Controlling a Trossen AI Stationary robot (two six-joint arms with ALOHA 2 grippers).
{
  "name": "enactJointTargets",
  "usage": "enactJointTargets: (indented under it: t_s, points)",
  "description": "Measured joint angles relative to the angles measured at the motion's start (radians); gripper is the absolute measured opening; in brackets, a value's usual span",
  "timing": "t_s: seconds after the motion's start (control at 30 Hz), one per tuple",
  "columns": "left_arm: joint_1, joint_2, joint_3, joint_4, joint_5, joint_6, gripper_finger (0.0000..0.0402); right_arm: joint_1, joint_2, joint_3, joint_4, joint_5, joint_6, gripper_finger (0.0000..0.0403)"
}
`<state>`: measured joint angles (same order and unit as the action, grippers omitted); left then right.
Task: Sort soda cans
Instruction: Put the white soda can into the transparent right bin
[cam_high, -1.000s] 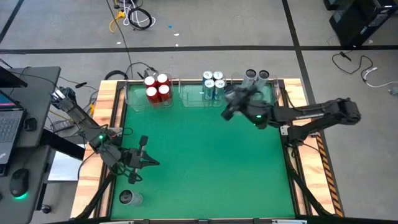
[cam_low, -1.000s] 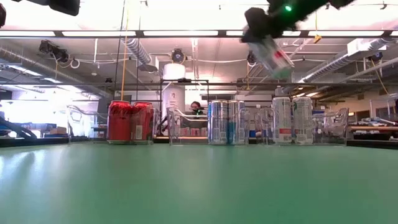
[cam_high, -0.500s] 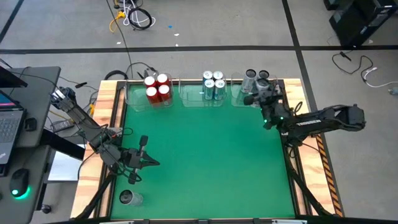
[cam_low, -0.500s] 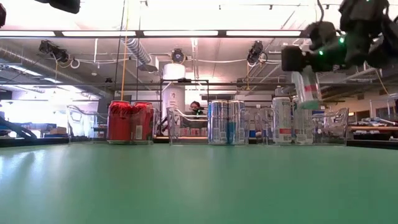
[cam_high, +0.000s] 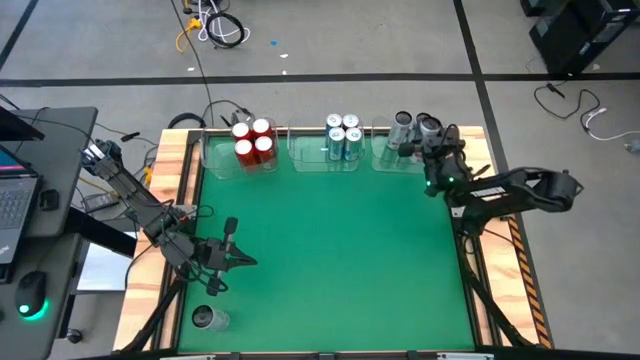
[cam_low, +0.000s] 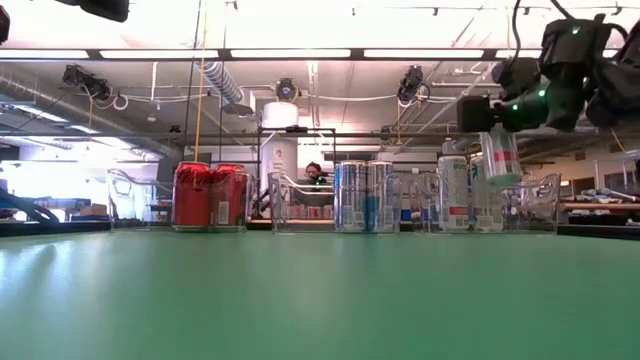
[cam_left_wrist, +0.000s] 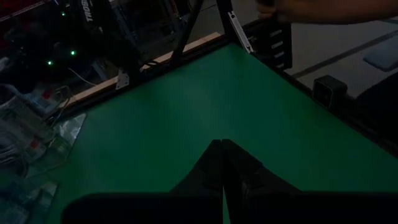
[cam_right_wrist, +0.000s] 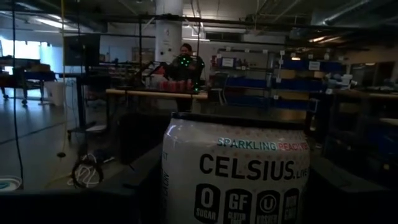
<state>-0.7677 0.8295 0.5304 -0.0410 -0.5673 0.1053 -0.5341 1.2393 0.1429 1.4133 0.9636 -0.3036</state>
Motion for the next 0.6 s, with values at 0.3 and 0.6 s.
enactJointTargets:
  t_s: [0.3, 0.6]
  points:
    - [0.000, 0.000, 0.000, 0.000, -0.001, 0.019, 0.0000, -0.067, 0.172, 0.000, 0.097, -0.023, 0.079, 0.0244]
    - [0.000, 0.000, 0.000, 0.000, -0.001, 0.018, 0.0000, -0.067, 0.313, 0.001, 0.146, -0.027, 0.136, 0.0244]
